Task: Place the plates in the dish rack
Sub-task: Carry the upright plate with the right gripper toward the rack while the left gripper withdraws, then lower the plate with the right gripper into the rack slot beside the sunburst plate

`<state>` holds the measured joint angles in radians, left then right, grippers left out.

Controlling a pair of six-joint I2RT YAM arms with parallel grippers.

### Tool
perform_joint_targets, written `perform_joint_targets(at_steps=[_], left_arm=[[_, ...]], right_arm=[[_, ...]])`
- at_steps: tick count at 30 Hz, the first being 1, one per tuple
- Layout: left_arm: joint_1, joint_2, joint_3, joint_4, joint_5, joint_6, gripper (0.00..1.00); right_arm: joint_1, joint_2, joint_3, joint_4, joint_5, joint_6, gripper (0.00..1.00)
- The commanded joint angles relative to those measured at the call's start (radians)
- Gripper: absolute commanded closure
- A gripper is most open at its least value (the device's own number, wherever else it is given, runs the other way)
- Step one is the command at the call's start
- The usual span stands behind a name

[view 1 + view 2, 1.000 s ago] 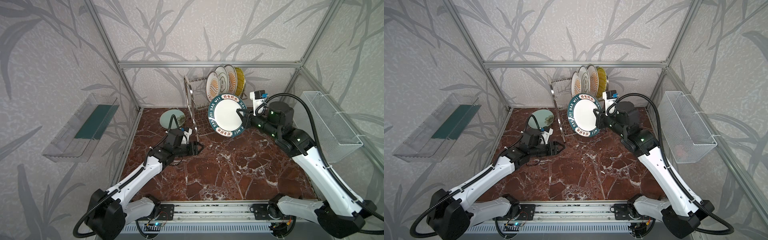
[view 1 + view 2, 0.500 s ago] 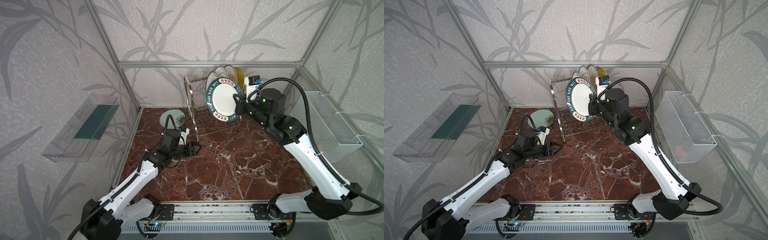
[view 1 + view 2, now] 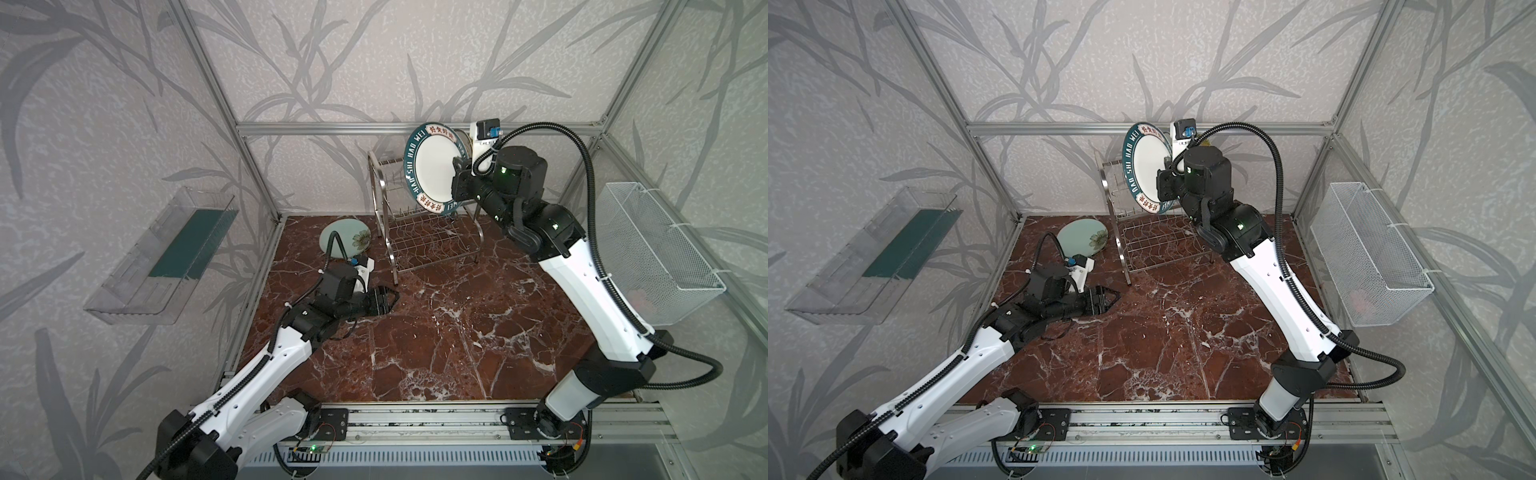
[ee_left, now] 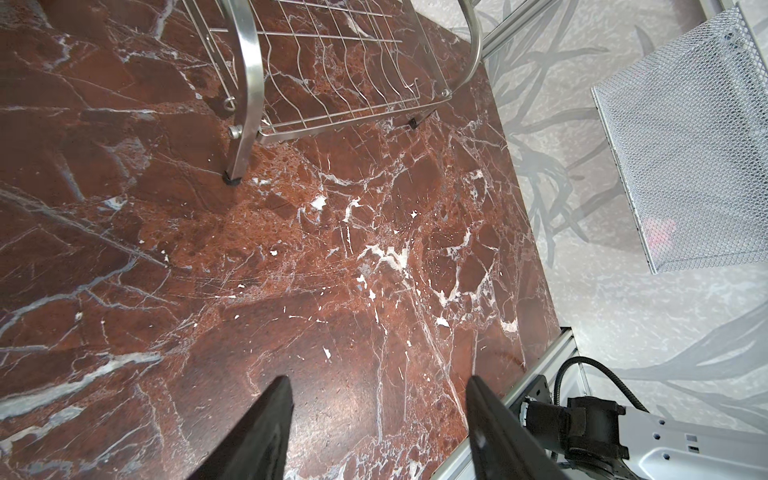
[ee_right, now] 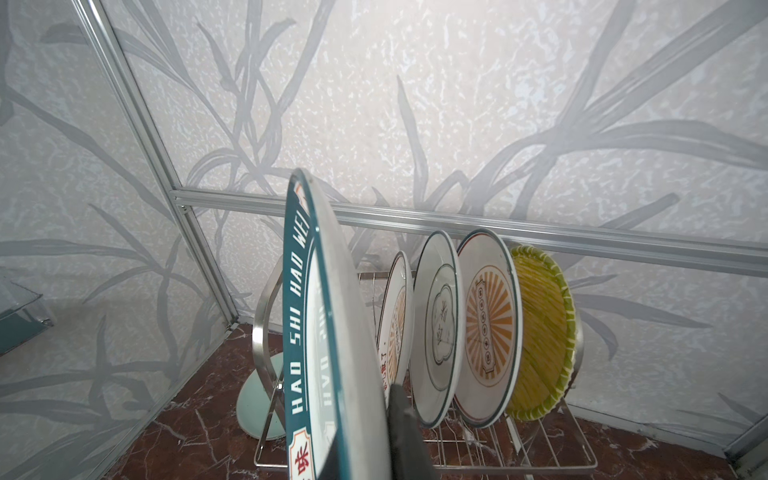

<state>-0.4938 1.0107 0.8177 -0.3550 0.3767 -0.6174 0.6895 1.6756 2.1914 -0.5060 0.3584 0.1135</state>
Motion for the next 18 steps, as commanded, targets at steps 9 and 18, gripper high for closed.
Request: perform_joint_targets(at_steps=[9, 18], left_arm=[[0.006, -0.047, -0.026, -0.044, -0.035, 0.028, 0.35], [0.007, -0.062, -0.033, -0.063, -0.048, 0.034, 0.35]], right_arm=[[0.04, 0.181, 0.277, -0.035, 0.173, -0.068, 1.0], [0.051, 0.315, 0.438, -0.074, 0.228, -0.079, 1.0]])
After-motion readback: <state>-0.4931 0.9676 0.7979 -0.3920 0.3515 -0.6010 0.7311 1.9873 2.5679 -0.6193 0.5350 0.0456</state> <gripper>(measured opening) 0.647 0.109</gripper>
